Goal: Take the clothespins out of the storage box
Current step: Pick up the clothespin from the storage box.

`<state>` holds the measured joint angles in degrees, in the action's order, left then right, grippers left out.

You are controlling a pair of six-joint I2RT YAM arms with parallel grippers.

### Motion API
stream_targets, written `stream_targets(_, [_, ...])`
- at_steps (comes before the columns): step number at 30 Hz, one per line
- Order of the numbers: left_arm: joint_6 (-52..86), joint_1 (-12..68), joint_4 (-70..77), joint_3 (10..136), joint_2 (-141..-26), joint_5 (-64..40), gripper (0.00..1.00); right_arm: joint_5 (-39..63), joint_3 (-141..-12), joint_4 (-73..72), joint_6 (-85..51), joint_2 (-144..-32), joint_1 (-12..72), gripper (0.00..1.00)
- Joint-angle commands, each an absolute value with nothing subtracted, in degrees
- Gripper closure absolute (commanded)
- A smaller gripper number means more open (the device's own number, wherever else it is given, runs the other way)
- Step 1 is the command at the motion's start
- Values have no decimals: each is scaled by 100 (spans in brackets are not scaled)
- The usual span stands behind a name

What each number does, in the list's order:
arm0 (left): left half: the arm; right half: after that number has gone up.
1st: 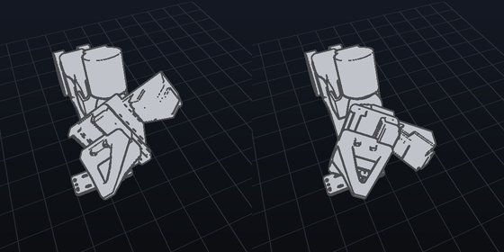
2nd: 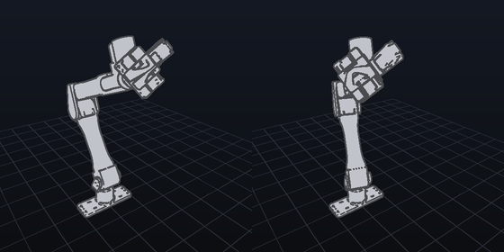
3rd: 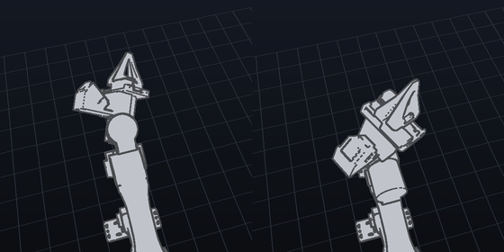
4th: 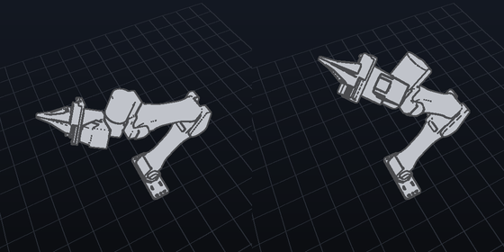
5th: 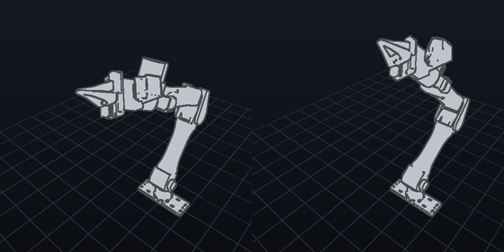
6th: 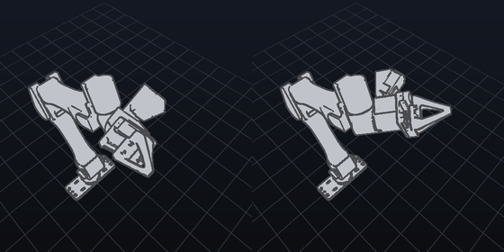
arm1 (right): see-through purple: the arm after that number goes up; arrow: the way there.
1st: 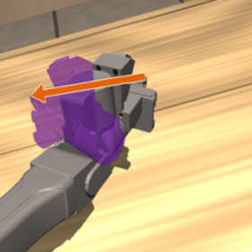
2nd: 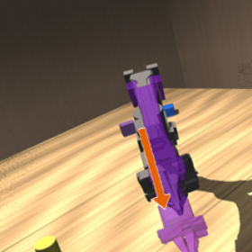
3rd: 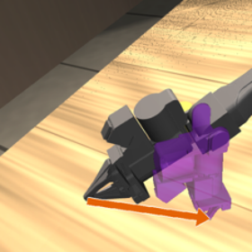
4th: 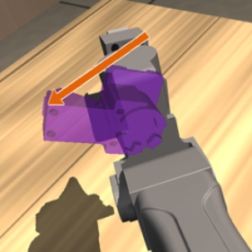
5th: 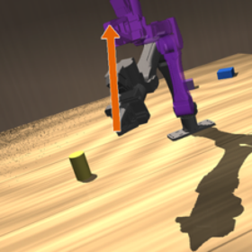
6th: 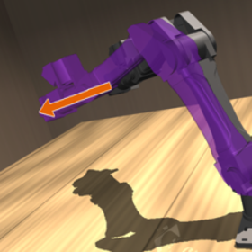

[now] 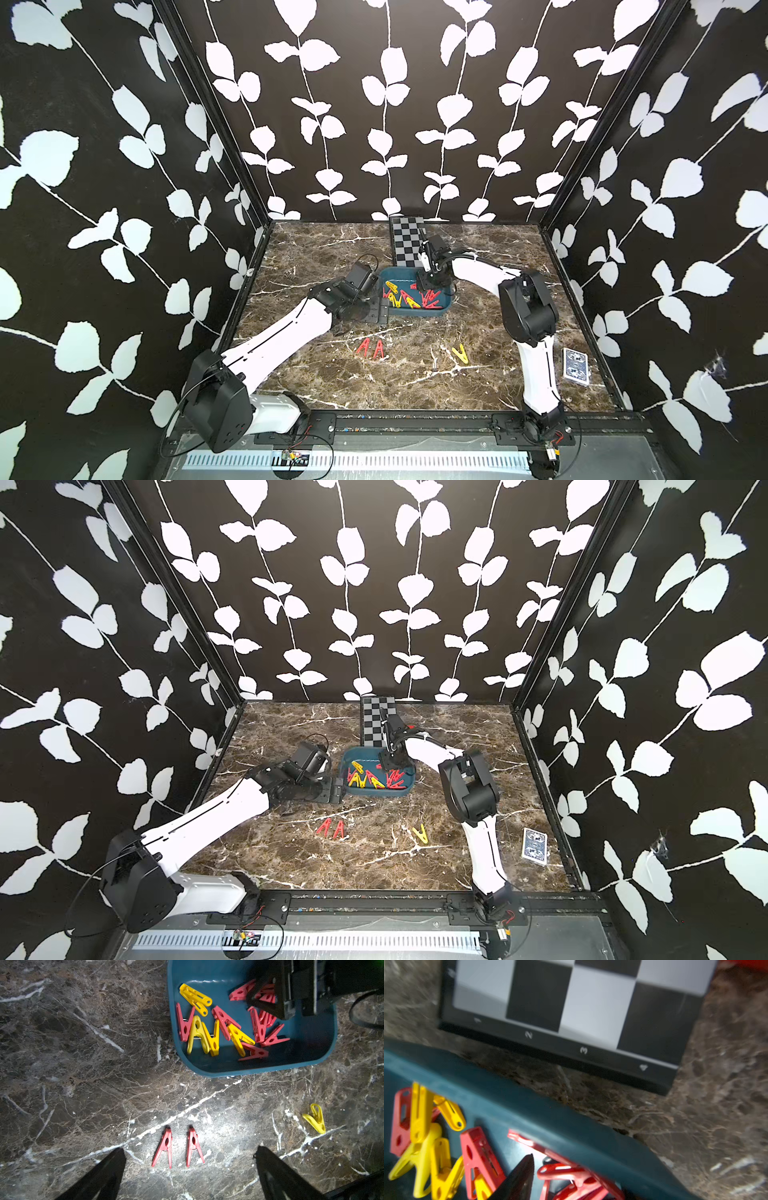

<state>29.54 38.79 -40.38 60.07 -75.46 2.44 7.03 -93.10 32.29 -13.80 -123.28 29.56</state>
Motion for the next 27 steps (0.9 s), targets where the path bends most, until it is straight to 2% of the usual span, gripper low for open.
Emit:
stream_targets(1, [2865, 3832, -4122, 6173, -7563, 272, 1, 962, -9381, 3286, -1357, -12275, 2928, 39])
stream_targets(18, [2865, 3823, -4054, 6196, -7650, 204, 1, 1171, -9082, 3034, -1461, -11872, 2941, 61])
stream_targets(23, [2881, 3824, -4078, 6162, -7607, 219, 1, 1244, -9229, 3111, -1418, -11994, 2941, 75])
stream_targets(27, [2901, 3823, -4088, 6135, -7561, 218, 1, 1256, -9272, 3160, -1399, -12059, 2942, 81])
